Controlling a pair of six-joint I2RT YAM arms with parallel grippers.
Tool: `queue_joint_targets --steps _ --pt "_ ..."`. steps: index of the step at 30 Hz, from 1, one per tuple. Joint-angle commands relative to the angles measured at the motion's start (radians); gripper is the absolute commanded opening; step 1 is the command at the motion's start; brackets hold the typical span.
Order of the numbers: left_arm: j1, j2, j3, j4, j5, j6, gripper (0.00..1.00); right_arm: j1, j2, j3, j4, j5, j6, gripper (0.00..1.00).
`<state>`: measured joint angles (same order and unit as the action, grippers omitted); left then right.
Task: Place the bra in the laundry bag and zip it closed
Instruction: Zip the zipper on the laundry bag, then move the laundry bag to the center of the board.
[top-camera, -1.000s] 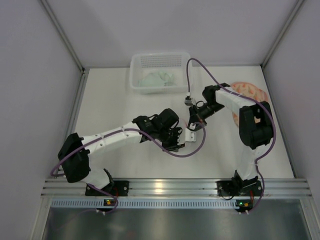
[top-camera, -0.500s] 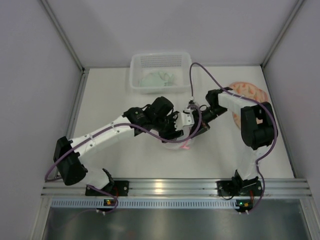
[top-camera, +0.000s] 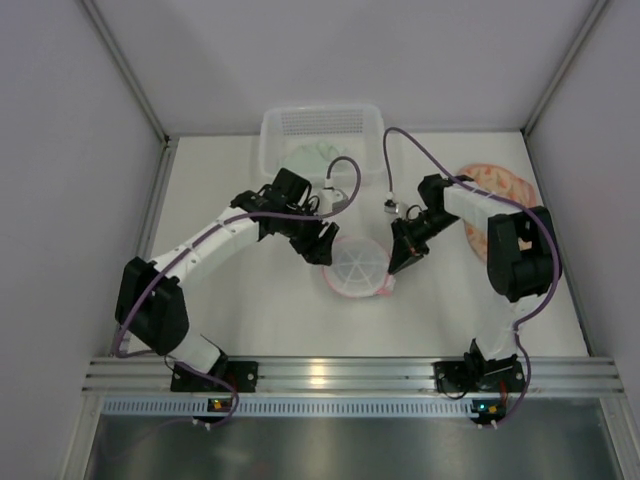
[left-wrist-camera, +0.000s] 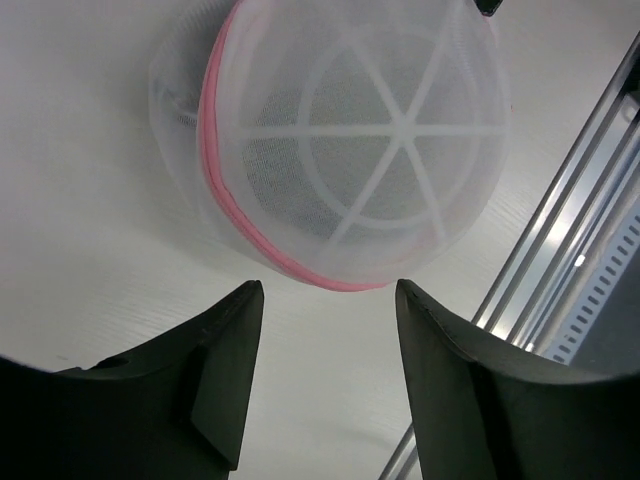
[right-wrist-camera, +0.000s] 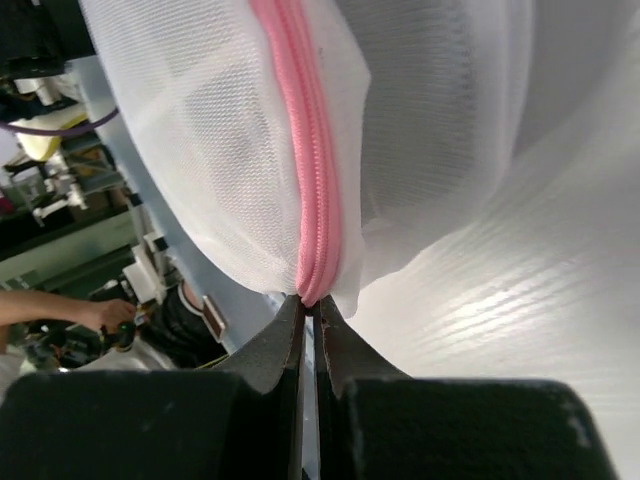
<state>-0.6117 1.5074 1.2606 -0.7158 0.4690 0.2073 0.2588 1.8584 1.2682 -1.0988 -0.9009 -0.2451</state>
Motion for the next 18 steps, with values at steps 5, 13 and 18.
queue_joint_targets --steps 5,13,18 --pt "0.113 0.169 -0.027 0.105 0.229 -0.187 0.62 -0.003 -0.051 -0.039 0.102 0.134 -0.037 0.00" --pt "0.113 0.289 -0.013 0.257 0.444 -0.384 0.61 0.007 -0.068 -0.017 0.143 0.140 -0.010 0.00" --pt "0.116 0.289 -0.032 0.268 0.468 -0.402 0.14 0.029 -0.096 -0.004 0.183 0.123 0.050 0.00"
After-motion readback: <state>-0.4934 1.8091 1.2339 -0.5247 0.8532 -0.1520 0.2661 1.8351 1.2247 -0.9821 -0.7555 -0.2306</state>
